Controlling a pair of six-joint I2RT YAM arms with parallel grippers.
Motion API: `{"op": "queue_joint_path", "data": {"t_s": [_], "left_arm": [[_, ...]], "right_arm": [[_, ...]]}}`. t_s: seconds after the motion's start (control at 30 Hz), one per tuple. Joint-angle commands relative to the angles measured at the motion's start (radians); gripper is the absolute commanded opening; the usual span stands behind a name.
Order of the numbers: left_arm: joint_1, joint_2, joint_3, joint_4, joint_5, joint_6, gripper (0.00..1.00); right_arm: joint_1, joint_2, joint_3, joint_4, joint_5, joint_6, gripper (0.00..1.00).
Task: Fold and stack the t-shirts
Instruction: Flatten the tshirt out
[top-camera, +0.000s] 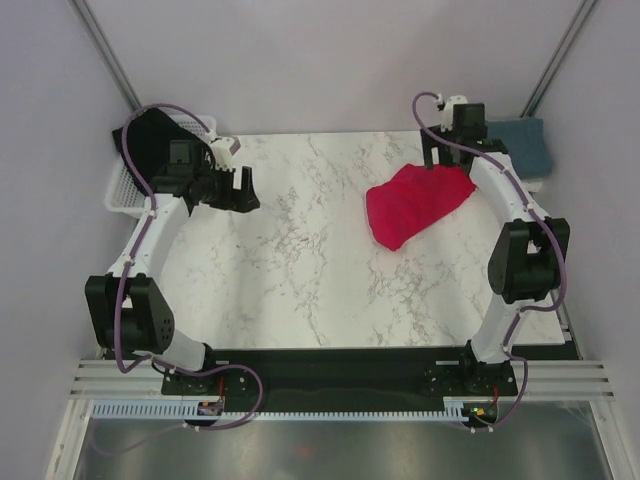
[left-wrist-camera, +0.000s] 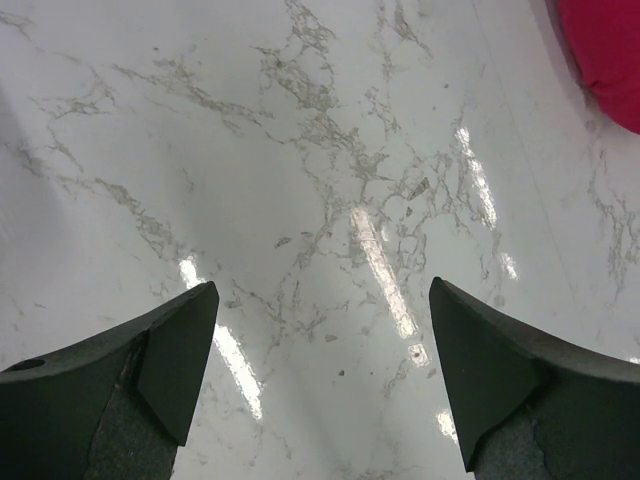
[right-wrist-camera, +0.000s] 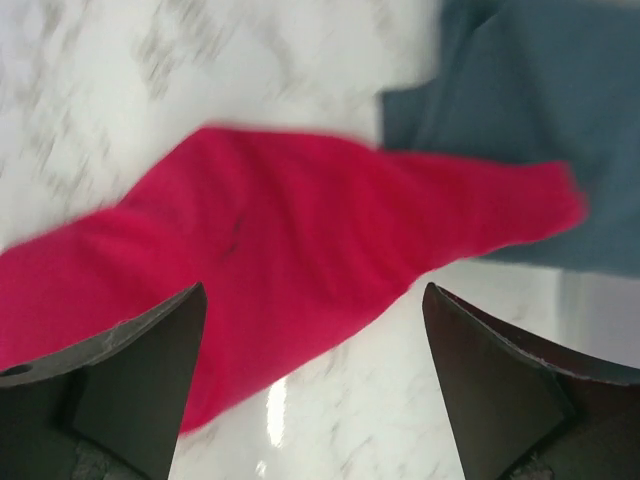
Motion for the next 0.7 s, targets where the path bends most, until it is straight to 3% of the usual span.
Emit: {"op": "queue_joint_path", "data": {"t_s": [0.0, 0.13, 0.23, 0.27, 0.3, 0.43, 0.67], "left_arm": [[-0.085, -0.038, 0.015, 0.025, 0.002, -0.009, 0.94], [-0.167, -0.005, 0.011, 0.025, 0.002, -0.009, 0.94], [-0.234, 0.077, 0.035, 0.025, 0.002, -0.009, 0.94], [-0.262, 0.112, 0.082, -0.02, 0.14, -0.011, 0.93], [-0.271, 0.147, 0.11, -0.02, 0.175, 0.073, 0.93], [-0.296, 0.438, 0.269, 0.029, 0.315, -0.058, 0.94], [-0.41, 0.788, 0.644, 0.015, 0.32, -0.04, 1.0]], "right_arm": [[0.051, -0.077, -0.081, -0.076, -0.224, -0.024, 0.96], [0.088, -0.02, -0.095, -0.264, -0.435, -0.109, 0.91], [0.1, -0.006, -0.158, -0.311, -0.463, -0.108, 0.9], [0.1, -0.028, -0.176, -0.284, -0.461, -0.089, 0.9], [0.099, -0.043, -0.193, -0.268, -0.461, -0.085, 0.9], [0.1, -0.115, -0.215, -0.213, -0.437, -0.089, 0.93], [0.091, -0.225, -0.275, -0.233, -0.365, -0.147, 0.94]]}}
